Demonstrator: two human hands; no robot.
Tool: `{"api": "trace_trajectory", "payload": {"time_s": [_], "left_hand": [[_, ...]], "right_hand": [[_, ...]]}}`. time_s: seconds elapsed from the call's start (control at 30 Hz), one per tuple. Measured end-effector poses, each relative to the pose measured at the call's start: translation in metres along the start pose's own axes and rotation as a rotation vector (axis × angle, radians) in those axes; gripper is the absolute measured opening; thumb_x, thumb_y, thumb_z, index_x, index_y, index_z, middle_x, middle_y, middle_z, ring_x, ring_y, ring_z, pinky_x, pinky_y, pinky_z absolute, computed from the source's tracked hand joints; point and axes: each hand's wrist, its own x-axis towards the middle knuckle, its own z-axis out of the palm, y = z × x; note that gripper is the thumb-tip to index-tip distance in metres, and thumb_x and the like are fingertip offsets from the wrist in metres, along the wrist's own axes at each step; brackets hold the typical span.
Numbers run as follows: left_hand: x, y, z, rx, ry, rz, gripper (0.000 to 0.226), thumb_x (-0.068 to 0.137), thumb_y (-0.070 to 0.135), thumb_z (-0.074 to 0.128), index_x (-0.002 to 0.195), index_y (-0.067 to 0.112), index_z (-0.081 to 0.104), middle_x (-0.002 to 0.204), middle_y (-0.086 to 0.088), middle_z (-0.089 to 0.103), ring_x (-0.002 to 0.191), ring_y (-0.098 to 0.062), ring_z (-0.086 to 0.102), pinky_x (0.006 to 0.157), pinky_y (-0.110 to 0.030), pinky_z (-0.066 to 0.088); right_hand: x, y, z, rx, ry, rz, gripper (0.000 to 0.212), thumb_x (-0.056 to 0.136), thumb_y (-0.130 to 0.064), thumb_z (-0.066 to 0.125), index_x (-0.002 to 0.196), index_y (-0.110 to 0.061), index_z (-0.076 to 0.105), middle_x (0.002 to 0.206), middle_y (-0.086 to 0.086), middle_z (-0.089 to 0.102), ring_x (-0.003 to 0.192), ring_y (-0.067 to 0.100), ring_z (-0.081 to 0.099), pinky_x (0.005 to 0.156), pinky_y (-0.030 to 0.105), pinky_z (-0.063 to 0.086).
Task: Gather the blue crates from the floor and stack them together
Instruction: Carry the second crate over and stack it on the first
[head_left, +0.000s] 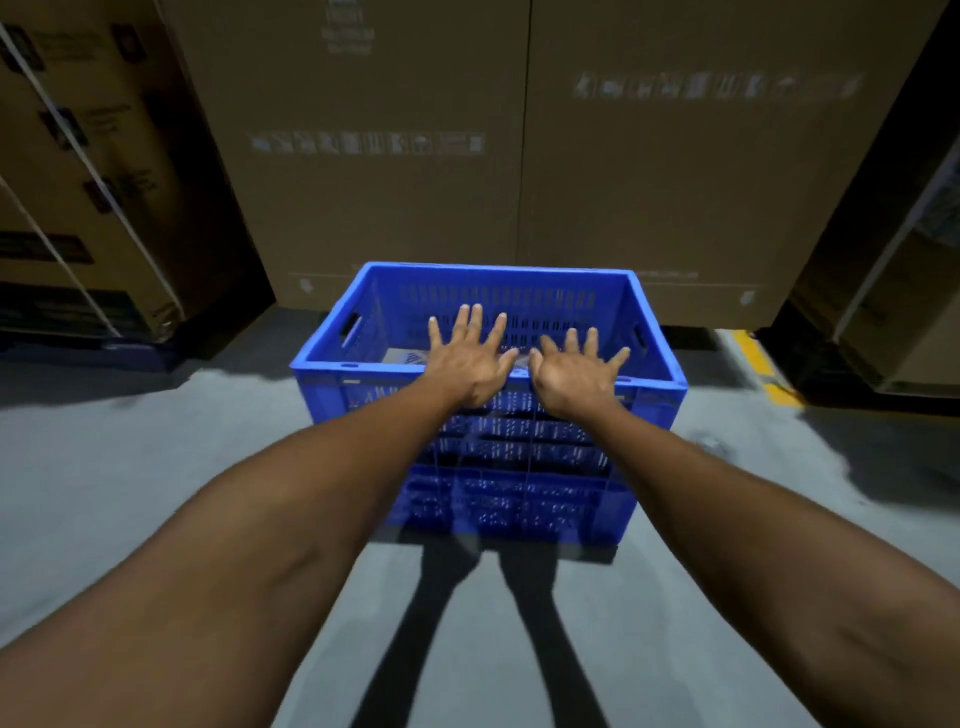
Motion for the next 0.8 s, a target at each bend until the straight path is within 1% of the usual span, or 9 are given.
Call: {"api": "trace_trajectory", "payload": {"time_s": [0.07,0.1,0.2,0.3,0.4,0.5,0.63,0.73,0.8], "left_hand": [[-0.004,0.000,-0.013,0.017,-0.008,0.042,0.072,0.094,0.065,0.007,0.153,0.028,-0.011,0.161,-0.008,-0.016,0.148,-0.026,-0.017,0.113,-0.062,-0.012],[-0.009,-0.001,-0.020,0.013,0.004,0.062,0.072,0.094,0.065,0.007,0.153,0.028,-0.010,0.161,-0.008,-0.015,0.148,-0.026,-0.017,0.114,-0.062,-0.010],[-0.029,-0.017,-0.060,0.009,0.031,0.089,0.074,0.093,0.067,0.007,0.153,0.026,-0.008,0.162,-0.009,-0.012,0.148,-0.025,-0.014,0.116,-0.060,-0.005],[-0.045,-0.035,-0.125,-0.024,-0.014,0.082,0.075,0.093,0.067,0.010,0.153,0.026,-0.006,0.162,-0.008,-0.010,0.149,-0.025,-0.013,0.117,-0.058,-0.001],[-0.063,-0.044,-0.208,-0.064,-0.067,0.145,0.074,0.094,0.065,0.017,0.153,0.027,-0.005,0.162,-0.008,-0.010,0.149,-0.026,-0.011,0.118,-0.055,0.002],[-0.079,-0.046,-0.305,-0.094,-0.089,0.241,0.072,0.096,0.061,0.024,0.154,0.027,-0.001,0.162,-0.011,-0.006,0.149,-0.029,-0.005,0.119,-0.054,0.010],[-0.098,-0.047,-0.449,-0.165,-0.021,0.241,0.068,0.098,0.056,0.029,0.154,0.026,0.007,0.163,-0.010,0.000,0.149,-0.028,0.001,0.119,-0.051,0.014],[-0.116,-0.050,-0.548,-0.192,0.034,0.250,0.066,0.098,0.055,0.029,0.154,0.025,0.011,0.163,-0.010,0.002,0.149,-0.027,0.003,0.118,-0.051,0.016],[-0.129,-0.054,-0.604,-0.210,0.079,0.246,0.065,0.098,0.054,0.029,0.154,0.025,0.012,0.162,-0.010,0.003,0.149,-0.028,0.003,0.118,-0.051,0.017]], "right_hand": [[-0.008,-0.006,-0.006,0.061,-0.038,0.069,0.066,0.098,-0.059,0.010,0.154,-0.023,0.011,0.161,0.014,0.003,0.147,0.037,-0.007,0.109,0.071,-0.003],[-0.013,-0.008,-0.012,0.086,-0.070,0.065,0.069,0.098,-0.061,0.012,0.154,-0.022,0.006,0.161,0.015,0.000,0.147,0.037,-0.008,0.110,0.068,-0.002],[-0.033,-0.017,-0.047,0.155,-0.122,-0.011,0.075,0.096,-0.065,0.020,0.154,-0.024,-0.005,0.161,0.015,-0.005,0.146,0.038,-0.008,0.113,0.064,0.004],[-0.057,-0.033,-0.114,0.200,-0.122,-0.075,0.078,0.095,-0.065,0.026,0.153,-0.027,-0.009,0.161,0.012,-0.006,0.147,0.036,-0.007,0.113,0.064,0.009],[-0.079,-0.051,-0.195,0.209,-0.140,-0.097,0.080,0.095,-0.063,0.031,0.152,-0.029,-0.013,0.162,0.010,-0.007,0.147,0.034,-0.008,0.113,0.063,0.010],[-0.106,-0.072,-0.286,0.161,-0.137,-0.091,0.084,0.095,-0.058,0.040,0.152,-0.026,-0.012,0.162,0.010,-0.006,0.147,0.034,-0.005,0.113,0.061,0.014],[-0.144,-0.108,-0.413,0.100,-0.090,-0.149,0.090,0.093,-0.042,0.053,0.153,-0.021,-0.011,0.162,0.013,-0.001,0.147,0.036,0.003,0.112,0.057,0.025],[-0.171,-0.135,-0.502,0.078,-0.004,-0.161,0.089,0.092,-0.040,0.055,0.153,-0.020,-0.007,0.161,0.014,0.006,0.146,0.035,0.011,0.111,0.053,0.030],[-0.190,-0.151,-0.556,0.084,0.058,-0.169,0.089,0.091,-0.040,0.056,0.154,-0.020,-0.004,0.160,0.014,0.010,0.143,0.034,0.018,0.107,0.052,0.035]]}}
